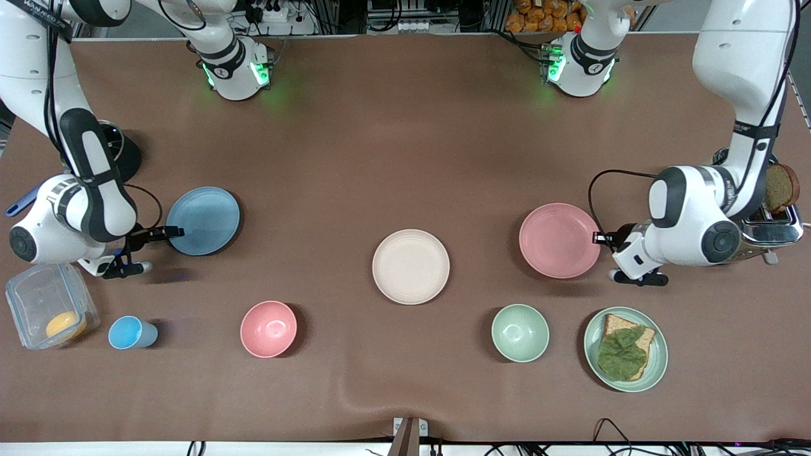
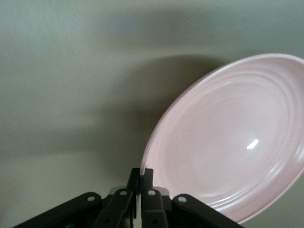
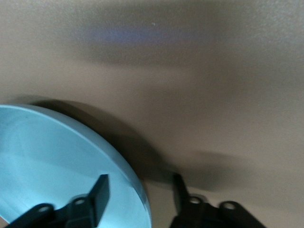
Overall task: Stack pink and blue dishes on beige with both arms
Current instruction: 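Carry the pink plate onto the beige plate while the right gripper grips the blue plate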
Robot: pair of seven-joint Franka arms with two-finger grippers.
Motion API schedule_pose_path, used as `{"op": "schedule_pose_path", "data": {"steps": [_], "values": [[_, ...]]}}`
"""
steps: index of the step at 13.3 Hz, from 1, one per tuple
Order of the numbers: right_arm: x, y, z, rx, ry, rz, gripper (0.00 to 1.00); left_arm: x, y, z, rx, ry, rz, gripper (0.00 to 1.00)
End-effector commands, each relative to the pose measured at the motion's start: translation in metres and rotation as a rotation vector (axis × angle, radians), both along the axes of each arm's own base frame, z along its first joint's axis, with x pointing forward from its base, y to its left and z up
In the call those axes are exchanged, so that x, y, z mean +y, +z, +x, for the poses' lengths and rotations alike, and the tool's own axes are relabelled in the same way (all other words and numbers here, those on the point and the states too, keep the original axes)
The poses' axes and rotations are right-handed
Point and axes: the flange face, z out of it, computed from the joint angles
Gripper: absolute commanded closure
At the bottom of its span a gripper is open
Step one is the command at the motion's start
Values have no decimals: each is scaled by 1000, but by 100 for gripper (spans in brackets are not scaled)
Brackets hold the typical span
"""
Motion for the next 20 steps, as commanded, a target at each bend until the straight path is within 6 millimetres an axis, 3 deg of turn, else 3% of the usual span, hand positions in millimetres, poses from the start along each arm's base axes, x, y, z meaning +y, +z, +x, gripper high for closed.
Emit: {"op": "schedule_pose_path", "data": {"steps": [1,4,8,9,13,15,18,20], "values": [[2,1,2,12,8,40,100,-38,66,28,-65,-52,-56,100],[5,17,11,44,19,65,100,-115,87,48,-105,-14,-141,100],[6,33,17,70,26,84,100,-227,77,46,-134,44,-133,100],[7,41,20,86,27,93,100,-247,70,45,-153,74,-136,100],[9,52,24,102,33,104,100,-293,20,49,-280,112,-199,100],[10,53,25,101,35,104,100,-315,-4,39,-283,96,-207,100],[11,59,28,102,34,104,100,-321,-22,31,-244,96,-216,100],[16,67,31,120,37,111,100,-339,-35,16,-215,74,-215,100]]}}
